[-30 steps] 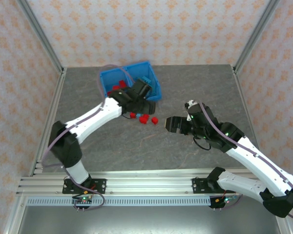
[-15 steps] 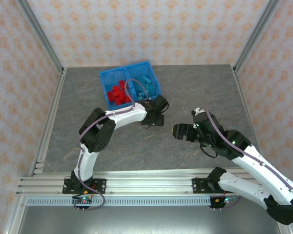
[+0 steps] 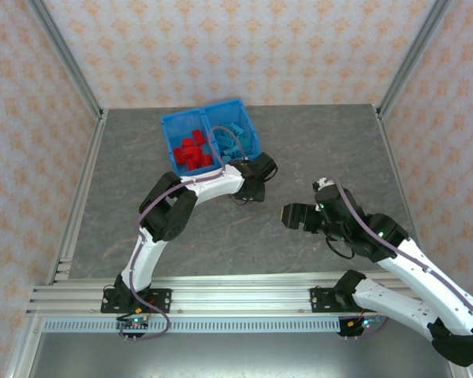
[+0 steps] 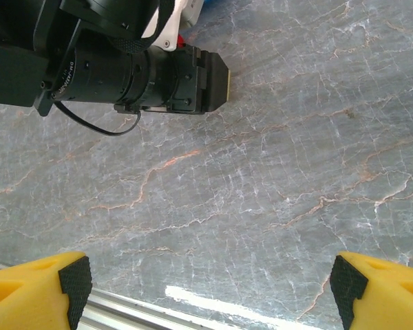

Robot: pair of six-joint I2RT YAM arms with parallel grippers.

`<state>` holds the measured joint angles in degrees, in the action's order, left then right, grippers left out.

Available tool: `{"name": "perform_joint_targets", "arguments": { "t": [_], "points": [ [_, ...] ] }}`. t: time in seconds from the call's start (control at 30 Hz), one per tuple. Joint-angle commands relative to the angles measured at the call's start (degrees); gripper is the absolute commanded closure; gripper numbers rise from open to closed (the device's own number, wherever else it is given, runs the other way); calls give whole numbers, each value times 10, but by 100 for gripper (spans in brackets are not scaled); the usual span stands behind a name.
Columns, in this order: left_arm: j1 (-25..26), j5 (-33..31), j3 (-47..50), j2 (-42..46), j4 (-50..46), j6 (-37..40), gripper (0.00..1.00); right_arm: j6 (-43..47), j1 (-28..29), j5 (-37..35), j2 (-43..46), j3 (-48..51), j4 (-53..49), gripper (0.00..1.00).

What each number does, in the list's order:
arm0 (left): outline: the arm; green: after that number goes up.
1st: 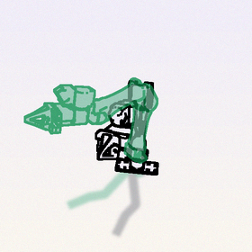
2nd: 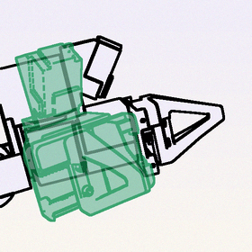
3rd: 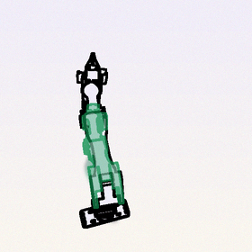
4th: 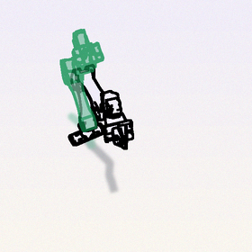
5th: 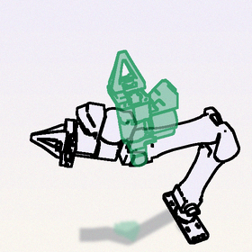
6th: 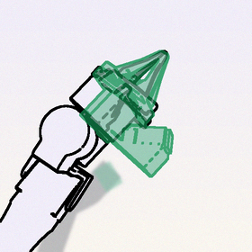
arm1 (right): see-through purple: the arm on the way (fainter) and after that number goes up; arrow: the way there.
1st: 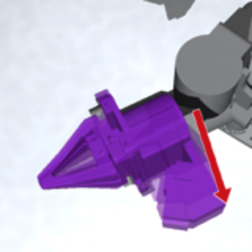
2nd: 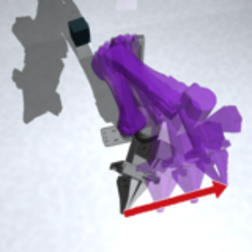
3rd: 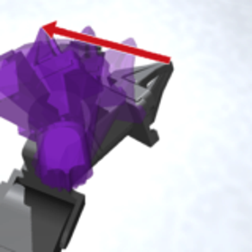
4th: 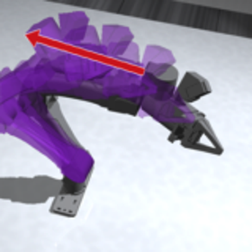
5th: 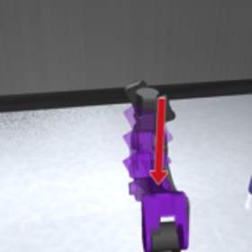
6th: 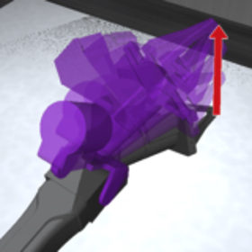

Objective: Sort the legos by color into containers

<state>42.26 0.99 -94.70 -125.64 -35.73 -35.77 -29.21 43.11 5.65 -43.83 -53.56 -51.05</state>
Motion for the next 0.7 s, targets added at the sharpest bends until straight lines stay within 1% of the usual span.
{"name": "perform_joint_targets", "arguments": {
  "t": [0.0, 0.1, 0.2, 0.37, 0.47, 0.5, 0.67],
  "points": [
    [-3, -9, 6, 7, -7, 3, 56, -10, 4, -10, 8, 6, -8, 9],
    [-2, -3, 13, 25, -4, 11, 60, -12, 4, -8, 7, 7, 0, 9],
    [-3, 4, 11, 51, -13, 20, 62, -12, 3, -8, 4, 6, 2, 9],
    [-11, -18, 0, 118, -41, 36, 62, -12, 4, -8, 4, 3, 6, 9],
    [-39, -46, -19, 157, -69, 48, 62, -14, 4, -7, 4, 4, 10, 9],
    [-54, -61, -26, 172, -76, 65, 62, -14, 4, -6, 4, 4, 11, 9],
    [-149, -79, -66, 190, -94, 87, 62, -19, 4, 0, 4, 10, 21, 9]
  ]
}}
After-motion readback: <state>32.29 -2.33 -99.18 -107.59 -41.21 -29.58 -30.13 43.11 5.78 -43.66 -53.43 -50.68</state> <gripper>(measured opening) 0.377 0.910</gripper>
